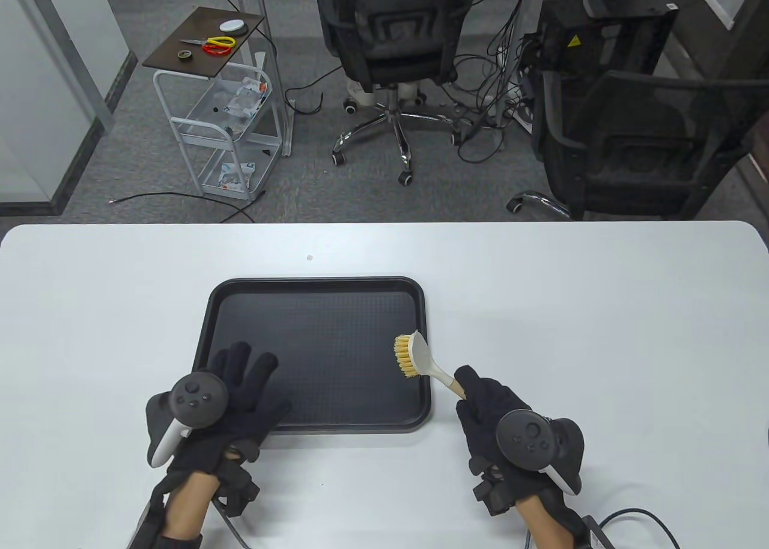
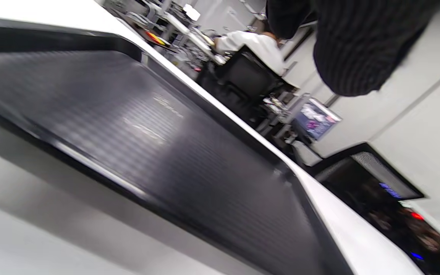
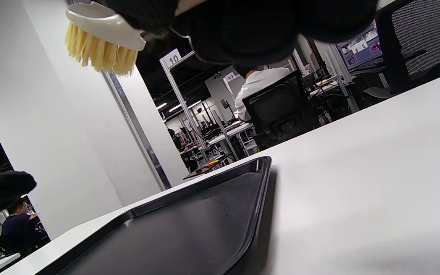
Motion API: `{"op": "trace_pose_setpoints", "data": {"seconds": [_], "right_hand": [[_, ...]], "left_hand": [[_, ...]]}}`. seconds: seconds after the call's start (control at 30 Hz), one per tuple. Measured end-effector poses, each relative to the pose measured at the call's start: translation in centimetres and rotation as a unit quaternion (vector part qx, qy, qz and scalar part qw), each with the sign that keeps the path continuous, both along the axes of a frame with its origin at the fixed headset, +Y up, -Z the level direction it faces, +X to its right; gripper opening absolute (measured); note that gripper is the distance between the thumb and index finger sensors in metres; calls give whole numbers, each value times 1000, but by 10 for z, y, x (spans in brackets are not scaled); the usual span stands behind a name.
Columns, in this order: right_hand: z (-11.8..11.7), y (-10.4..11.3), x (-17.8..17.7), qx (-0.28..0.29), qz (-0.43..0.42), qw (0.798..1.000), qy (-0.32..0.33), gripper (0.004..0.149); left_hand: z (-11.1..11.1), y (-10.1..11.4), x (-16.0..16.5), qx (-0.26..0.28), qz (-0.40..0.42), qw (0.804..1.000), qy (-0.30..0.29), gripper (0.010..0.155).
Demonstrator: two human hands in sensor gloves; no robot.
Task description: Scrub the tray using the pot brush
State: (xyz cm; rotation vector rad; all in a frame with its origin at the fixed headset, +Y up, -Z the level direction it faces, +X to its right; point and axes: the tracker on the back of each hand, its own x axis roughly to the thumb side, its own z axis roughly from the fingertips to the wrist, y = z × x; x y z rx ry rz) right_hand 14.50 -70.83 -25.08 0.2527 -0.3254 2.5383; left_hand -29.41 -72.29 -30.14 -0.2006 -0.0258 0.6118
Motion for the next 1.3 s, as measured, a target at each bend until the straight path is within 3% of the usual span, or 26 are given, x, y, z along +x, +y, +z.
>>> {"op": "trace_pose_setpoints", "data": {"seconds": [0.17, 0.27, 0.4, 0.5, 0.57, 0.73, 1.13, 1.3], "right_hand": [[-1, 0, 1, -6, 2, 1000, 1, 56], [-1, 0, 1, -7, 5, 1000, 2, 56], [-1, 0, 2, -11, 7, 1000, -1, 56], [-2, -1, 4, -15, 6, 1000, -3, 56], [-3, -1, 5, -17, 3, 1000, -3, 56], [-4, -3, 3, -20, 10, 1000, 0, 56], [-4, -3, 1, -25, 24, 999, 3, 56], [-7, -7, 2, -34, 29, 999, -2, 55]], "left_hand": [[-34, -21, -33, -66, -52, 991, 108, 84], [-49, -39, -48, -116, -98, 975, 163, 88], [-58, -58, -62, -163, -132, 954, 215, 89], [-60, -67, -67, -165, -129, 951, 229, 82], [-60, -69, -69, -163, -171, 942, 238, 76], [-62, -69, -68, -156, -166, 952, 206, 75], [-48, -66, 20, -121, -236, 963, 48, 77], [-40, -68, 35, -110, -241, 964, 17, 77]]}}
